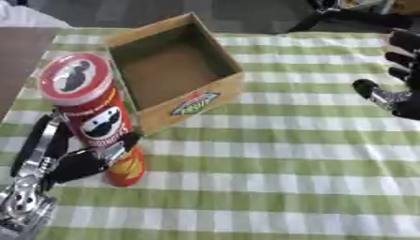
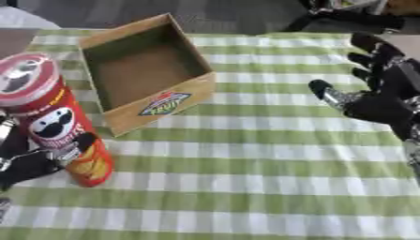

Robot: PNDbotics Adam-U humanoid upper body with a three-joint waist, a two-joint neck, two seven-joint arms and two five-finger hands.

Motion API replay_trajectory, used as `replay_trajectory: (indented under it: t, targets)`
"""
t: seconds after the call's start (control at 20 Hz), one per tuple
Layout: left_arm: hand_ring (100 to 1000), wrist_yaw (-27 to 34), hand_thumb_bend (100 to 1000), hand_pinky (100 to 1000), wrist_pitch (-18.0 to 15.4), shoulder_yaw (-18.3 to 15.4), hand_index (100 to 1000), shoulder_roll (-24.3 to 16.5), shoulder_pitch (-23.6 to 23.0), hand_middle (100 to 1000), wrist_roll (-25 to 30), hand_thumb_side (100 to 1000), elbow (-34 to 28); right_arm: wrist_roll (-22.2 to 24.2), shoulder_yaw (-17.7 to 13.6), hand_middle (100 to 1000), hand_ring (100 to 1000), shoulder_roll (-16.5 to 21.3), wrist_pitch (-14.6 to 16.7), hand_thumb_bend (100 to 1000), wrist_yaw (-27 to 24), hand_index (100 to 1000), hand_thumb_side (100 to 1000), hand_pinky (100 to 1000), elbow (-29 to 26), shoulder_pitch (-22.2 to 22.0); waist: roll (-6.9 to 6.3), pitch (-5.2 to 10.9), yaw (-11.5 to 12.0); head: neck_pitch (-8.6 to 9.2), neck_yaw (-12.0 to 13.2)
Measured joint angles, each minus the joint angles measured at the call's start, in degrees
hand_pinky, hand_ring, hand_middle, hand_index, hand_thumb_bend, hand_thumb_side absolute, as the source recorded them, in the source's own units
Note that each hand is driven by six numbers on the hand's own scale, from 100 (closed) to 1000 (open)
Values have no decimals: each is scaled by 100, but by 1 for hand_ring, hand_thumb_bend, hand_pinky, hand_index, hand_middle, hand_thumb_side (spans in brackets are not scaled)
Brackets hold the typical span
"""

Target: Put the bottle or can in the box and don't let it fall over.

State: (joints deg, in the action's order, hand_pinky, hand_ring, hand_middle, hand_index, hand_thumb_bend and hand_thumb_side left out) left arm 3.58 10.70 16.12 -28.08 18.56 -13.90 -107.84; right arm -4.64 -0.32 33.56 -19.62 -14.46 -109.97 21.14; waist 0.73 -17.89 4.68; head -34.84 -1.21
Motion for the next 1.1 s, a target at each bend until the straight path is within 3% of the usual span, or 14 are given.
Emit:
replay_trajectory:
  t: [0.1, 0.5, 0.85, 1.1]
  targets:
    - [775, 108, 100, 682, -19, 0, 408, 0, -16, 620, -72, 122, -22, -1, 0, 1000, 1000, 0, 0, 476, -1, 959, 100, 1000, 1, 0, -1, 0, 0, 0, 0]
    - [766, 637, 100, 669, 107, -82, 390, -6, 100, 603, -453, 124, -390, -14, -1, 1000, 1000, 0, 1, 472, -22, 960, 100, 1000, 2, -5, -4, 2, 27, -34, -39]
    - [766, 952, 100, 674, 202, -407, 374, -6, 934, 599, -882, 101, -541, -11, 1, 1000, 1000, 0, -8, 458, -41, 963, 100, 1000, 13, -5, -26, 60, 40, -140, -97]
    - [768, 1110, 100, 682, 454, -498, 382, -6, 1584, 603, -1055, 100, -511, 28, 20, 1000, 1000, 0, -23, 474, -22, 968, 100, 1000, 34, -4, -70, 98, 24, -183, -90]
